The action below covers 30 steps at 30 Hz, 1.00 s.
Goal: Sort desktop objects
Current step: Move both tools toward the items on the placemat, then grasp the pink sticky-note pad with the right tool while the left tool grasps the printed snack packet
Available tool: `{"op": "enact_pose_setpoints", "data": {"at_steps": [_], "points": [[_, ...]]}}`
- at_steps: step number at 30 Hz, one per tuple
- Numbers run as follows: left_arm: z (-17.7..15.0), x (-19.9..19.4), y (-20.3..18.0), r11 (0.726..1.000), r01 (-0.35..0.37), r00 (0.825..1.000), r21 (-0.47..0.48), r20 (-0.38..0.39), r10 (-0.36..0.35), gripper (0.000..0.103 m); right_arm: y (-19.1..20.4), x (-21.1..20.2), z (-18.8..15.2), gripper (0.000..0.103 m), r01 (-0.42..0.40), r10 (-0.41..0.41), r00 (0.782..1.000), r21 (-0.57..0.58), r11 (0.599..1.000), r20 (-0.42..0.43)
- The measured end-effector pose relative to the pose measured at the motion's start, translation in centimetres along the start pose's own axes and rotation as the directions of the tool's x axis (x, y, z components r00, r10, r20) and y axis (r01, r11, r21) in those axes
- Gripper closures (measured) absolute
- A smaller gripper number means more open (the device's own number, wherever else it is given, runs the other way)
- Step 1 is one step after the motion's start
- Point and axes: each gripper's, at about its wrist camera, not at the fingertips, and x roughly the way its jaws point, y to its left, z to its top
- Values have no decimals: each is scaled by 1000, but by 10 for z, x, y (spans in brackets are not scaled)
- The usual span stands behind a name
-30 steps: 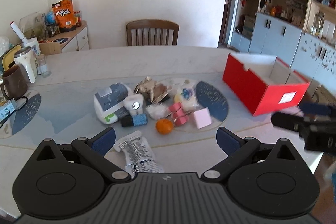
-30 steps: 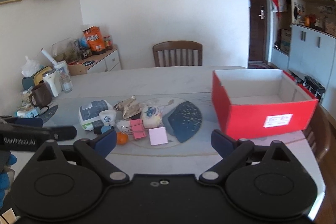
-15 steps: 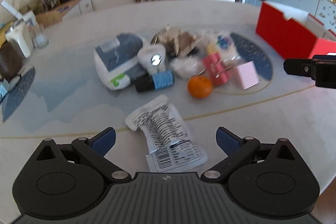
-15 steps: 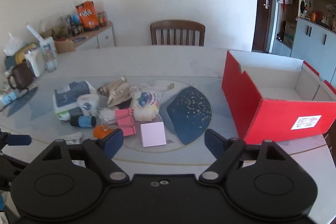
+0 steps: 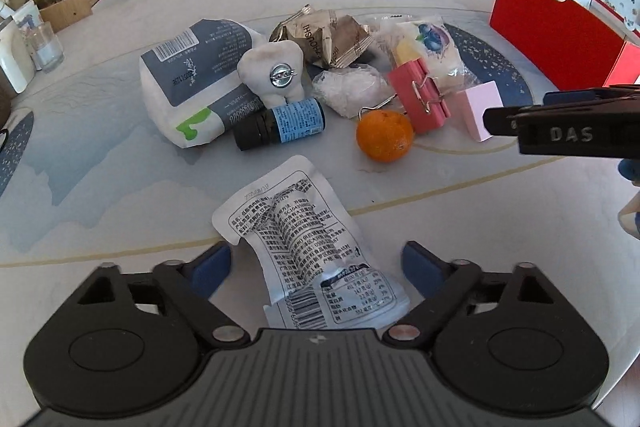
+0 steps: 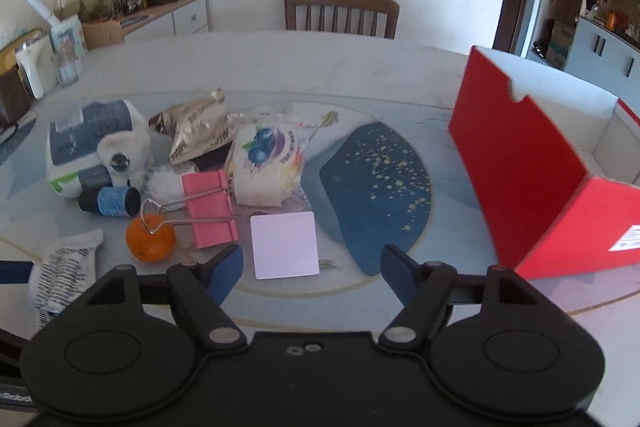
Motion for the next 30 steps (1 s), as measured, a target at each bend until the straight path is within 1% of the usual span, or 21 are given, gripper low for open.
{"op": "enact_pose_setpoints", "data": {"at_steps": [2,5,7,9,13,14,17,19,20,27,30], "points": [[2,2,2,1000,2,1000,4,1,-2,14,3,8,0,32,4,-4,1000,-14,1000,-18],[6,5,4,1000,14,1000,10,4,-14,16,5,18,3,39,2,-3,999,-34,999,-34],[9,6,6,1000,25,1000,15,6,-25,21,8,25,4,40,1,-4,999,-50,999,-45],[12,7,6,999,37,999,34,13,-38,33,9,30,6,42,0,-3,999,-60,998,-51],[16,7,7,996,64,998,68,16,-65,40,11,36,9,48,-1,-2,998,-63,998,-56],[16,7,8,995,68,997,77,19,-70,47,11,37,11,49,-4,0,998,-62,998,-58],[20,8,12,992,91,996,90,4,-92,47,11,39,13,55,-14,10,998,-53,999,-64],[22,9,15,990,105,994,98,1,-105,47,11,39,14,62,-22,19,997,-42,999,-72],[23,9,17,989,112,994,101,0,-112,47,11,39,15,63,-27,24,997,-37,999,-74],[28,11,27,978,180,984,107,-15,-180,48,13,39,16,63,-29,27,995,-18,999,-93],[31,11,33,973,207,978,100,-21,-206,48,11,38,18,63,-29,30,994,9,1000,-102]]}}
